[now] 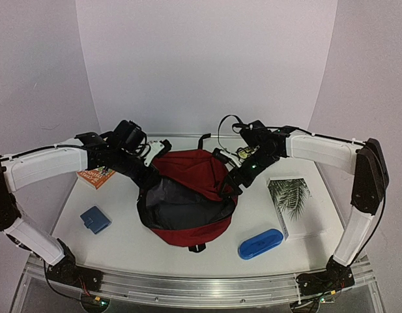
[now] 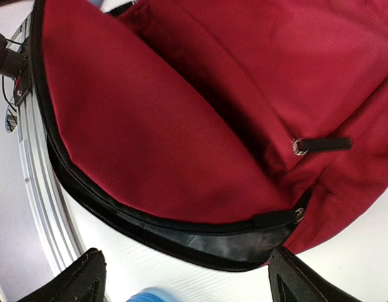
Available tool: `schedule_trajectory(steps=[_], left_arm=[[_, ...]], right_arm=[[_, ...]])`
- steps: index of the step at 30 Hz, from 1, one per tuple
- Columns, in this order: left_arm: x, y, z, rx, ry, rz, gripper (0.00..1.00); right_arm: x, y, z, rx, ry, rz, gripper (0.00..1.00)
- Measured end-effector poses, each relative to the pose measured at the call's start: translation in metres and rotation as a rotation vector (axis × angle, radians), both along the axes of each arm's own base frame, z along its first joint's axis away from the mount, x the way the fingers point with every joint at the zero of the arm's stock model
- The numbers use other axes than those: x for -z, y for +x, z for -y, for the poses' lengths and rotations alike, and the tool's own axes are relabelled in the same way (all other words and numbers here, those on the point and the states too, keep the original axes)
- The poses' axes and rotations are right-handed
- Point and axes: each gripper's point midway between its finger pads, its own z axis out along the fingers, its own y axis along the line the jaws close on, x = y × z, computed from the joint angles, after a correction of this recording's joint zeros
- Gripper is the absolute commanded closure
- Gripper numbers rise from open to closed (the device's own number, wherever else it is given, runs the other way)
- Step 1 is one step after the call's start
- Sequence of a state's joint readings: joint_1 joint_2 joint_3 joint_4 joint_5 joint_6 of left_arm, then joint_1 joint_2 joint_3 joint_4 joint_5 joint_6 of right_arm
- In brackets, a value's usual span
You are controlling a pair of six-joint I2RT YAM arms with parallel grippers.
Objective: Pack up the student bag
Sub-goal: Unzip the student bag at the center of the board.
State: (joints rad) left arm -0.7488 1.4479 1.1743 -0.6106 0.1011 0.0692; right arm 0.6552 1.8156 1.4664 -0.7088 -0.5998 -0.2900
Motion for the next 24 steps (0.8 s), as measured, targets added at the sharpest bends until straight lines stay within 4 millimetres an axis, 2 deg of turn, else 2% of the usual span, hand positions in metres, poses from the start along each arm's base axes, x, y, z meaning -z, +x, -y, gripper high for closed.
schedule_trajectory(steps=[3,8,13,16,20,24], left_arm=[[-0.007,0.028,-0.005,-0.056,-0.027,0.003,1.0],[0.009,0.061,-0.005,-0.104,-0.047,-0.068,1.0],[0.028,0.074,-0.006,-0.122,-0.056,-0.136,1.0],[0.027,0.078,-0.005,-0.124,-0.074,-0.148,1.0],[0.02,0.089,-0.003,-0.125,-0.103,-0.149,1.0],[0.025,0.104,-0.007,-0.145,-0.114,-0.173,1.0]], right_arm=[[-0.01,0.008,-0.004,0.002,0.014,0.04,0.02],[-0.016,0.02,-0.011,0.014,0.038,0.086,0.02],[-0.002,0.035,-0.027,0.032,0.032,0.135,0.02],[0.013,0.039,-0.033,0.036,0.02,0.131,0.02],[0.023,0.035,-0.041,0.021,0.016,0.118,0.02],[0.02,0.03,-0.053,-0.002,0.035,0.139,0.02]])
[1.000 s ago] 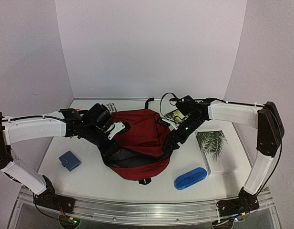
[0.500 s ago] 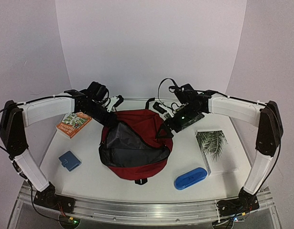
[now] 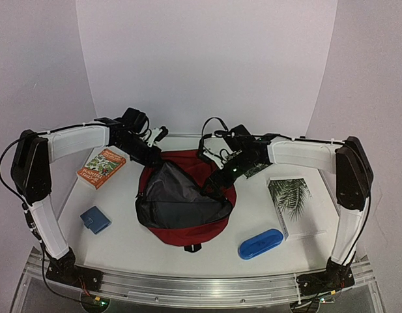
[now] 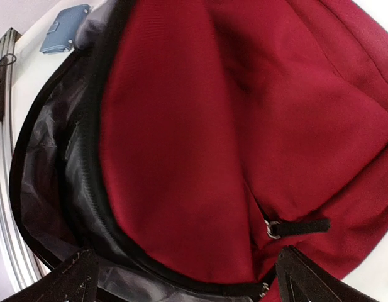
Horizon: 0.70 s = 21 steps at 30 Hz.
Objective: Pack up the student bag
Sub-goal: Unzip the student bag at the center of the board.
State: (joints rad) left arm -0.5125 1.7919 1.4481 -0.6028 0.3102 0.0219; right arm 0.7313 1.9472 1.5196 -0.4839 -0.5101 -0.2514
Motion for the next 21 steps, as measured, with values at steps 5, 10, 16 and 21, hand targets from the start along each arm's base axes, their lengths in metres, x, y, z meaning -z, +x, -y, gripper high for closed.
schedule_trajectory(steps=[5,10,16,21], left_arm=[[0.015,0.008,-0.003,-0.011,-0.004,-0.041,1.0],[0.013,0.01,-0.004,-0.008,-0.024,-0.053,0.99],[0.005,0.014,-0.003,-0.006,-0.038,-0.051,0.97],[0.005,0.018,-0.005,-0.009,-0.036,-0.045,0.78]], right_arm=[[0.002,-0.007,-0.016,0.001,-0.013,0.061,0.07],[0.0,0.011,-0.02,0.089,-0.055,0.162,0.51],[-0.006,0.051,-0.011,0.232,-0.101,0.276,0.99],[-0.014,0.077,-0.002,0.302,-0.12,0.334,1.0]])
